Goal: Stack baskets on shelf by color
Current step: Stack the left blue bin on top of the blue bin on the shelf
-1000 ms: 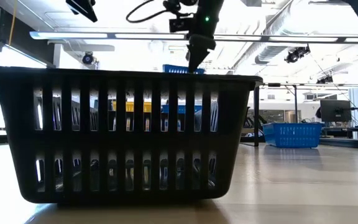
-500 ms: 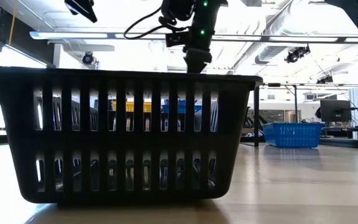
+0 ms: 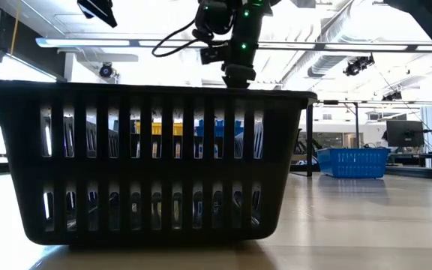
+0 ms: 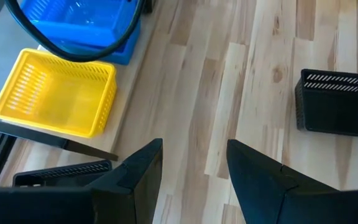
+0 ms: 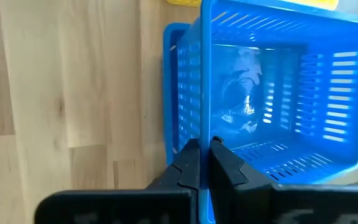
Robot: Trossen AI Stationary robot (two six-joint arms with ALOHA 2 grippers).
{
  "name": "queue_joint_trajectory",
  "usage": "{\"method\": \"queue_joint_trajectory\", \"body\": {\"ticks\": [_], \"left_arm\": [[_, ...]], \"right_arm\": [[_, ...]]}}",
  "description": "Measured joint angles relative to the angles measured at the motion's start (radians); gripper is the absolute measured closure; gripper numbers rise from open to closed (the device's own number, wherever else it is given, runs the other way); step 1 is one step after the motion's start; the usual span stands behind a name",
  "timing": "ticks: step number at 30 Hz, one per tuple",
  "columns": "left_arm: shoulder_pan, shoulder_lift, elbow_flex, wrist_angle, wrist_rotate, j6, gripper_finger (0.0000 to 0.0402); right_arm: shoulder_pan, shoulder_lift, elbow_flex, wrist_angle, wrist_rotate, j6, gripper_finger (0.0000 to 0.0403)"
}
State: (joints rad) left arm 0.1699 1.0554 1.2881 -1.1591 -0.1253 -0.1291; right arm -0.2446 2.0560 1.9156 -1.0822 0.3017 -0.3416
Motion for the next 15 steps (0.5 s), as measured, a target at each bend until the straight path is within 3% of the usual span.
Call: {"method": "queue_joint_trajectory", "body": {"ticks": [5, 15], "left_arm": [[0.000, 0.000, 0.000, 0.000, -0.001, -0.010, 0.0232], [0.000, 0.000, 0.000, 0.000, -0.002, -0.055, 0.0232]], "right_arm": [[-0.010, 0.000, 0.000, 0.001, 0.023, 0.000, 0.0393], [-0.017, 0.000, 0.000, 0.039, 0.022, 0.015, 0.0309]]}}
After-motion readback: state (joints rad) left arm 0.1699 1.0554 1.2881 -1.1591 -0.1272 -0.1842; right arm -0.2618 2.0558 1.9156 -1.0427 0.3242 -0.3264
